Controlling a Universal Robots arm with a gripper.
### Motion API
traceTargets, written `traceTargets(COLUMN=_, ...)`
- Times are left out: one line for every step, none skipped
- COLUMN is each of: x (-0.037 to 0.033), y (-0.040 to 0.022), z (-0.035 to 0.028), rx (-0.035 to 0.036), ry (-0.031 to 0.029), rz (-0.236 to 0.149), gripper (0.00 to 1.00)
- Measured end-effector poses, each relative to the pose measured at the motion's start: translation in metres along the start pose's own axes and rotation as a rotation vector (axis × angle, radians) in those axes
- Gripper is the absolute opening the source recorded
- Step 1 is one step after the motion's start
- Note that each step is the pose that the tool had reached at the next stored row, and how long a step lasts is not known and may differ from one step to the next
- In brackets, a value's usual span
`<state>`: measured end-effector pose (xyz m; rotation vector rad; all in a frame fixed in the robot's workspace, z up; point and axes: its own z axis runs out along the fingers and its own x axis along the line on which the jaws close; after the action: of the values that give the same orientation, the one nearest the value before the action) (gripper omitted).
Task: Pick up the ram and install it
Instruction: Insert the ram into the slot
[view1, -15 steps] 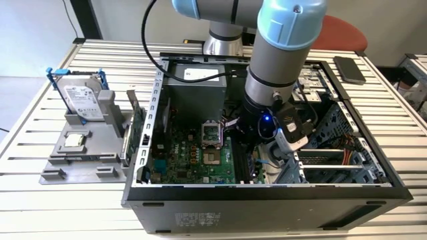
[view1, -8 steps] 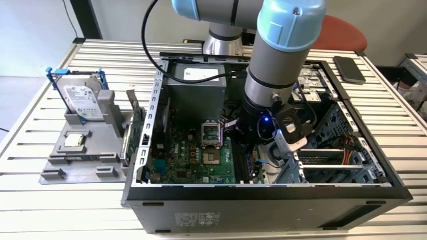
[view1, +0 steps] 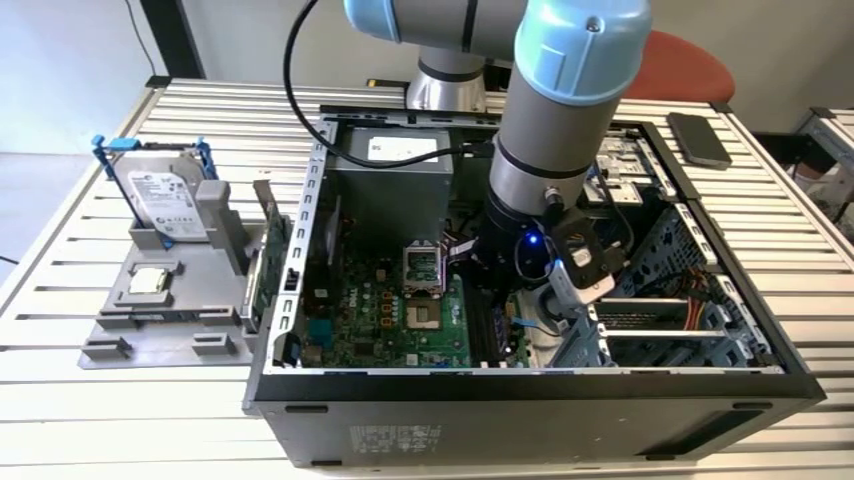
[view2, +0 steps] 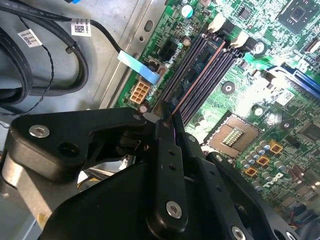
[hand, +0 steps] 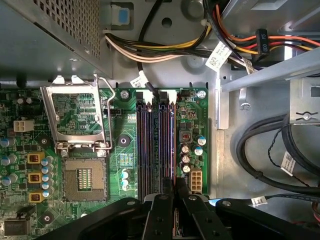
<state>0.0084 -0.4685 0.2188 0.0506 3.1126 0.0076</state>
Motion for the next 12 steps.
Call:
traceTargets(x=0.0, y=0.0, z=0.0, rx=0.0, ry=0.0, rz=0.0, gripper=0.0)
traceTargets(x=0.0, y=0.0, z=0.0, rx=0.0, ry=0.0, rz=0.0, gripper=0.0)
traceTargets(x=0.0, y=0.0, z=0.0002, rx=0.0, ry=0.0, rz=0.0, gripper=0.0)
traceTargets(x=0.0, y=0.0, z=0.0003, rx=-0.0001, ry=0.0, rz=0.0, gripper=0.0)
traceTargets(x=0.0, y=0.0, z=0.0003, rx=-0.0001, ry=0.0, rz=-0.002, gripper=0.0)
traceTargets(x=0.0, y=0.0, z=0.0003, rx=-0.0001, ry=0.0, rz=-0.004, gripper=0.0)
traceTargets(x=-0.0001, y=0.0, z=0.0003, rx=-0.0002, ry=0.0, rz=-0.007, gripper=0.0)
traceTargets(x=-0.0001, y=0.0, z=0.0003, rx=-0.0003, ry=0.0001, rz=-0.012, gripper=0.0)
traceTargets(x=-0.0002, y=0.0001, z=0.0004, rx=-0.0005, ry=0.0001, rz=-0.016, gripper=0.0)
traceTargets(x=-0.0002, y=0.0, z=0.0004, rx=-0.0007, ry=0.0001, rz=-0.021, gripper=0.0)
traceTargets(x=-0.0002, y=0.0, z=0.0005, rx=-0.0008, ry=0.0001, rz=-0.025, gripper=0.0)
traceTargets(x=-0.0002, y=0.0, z=0.0007, rx=-0.0007, ry=0.0001, rz=-0.025, gripper=0.0)
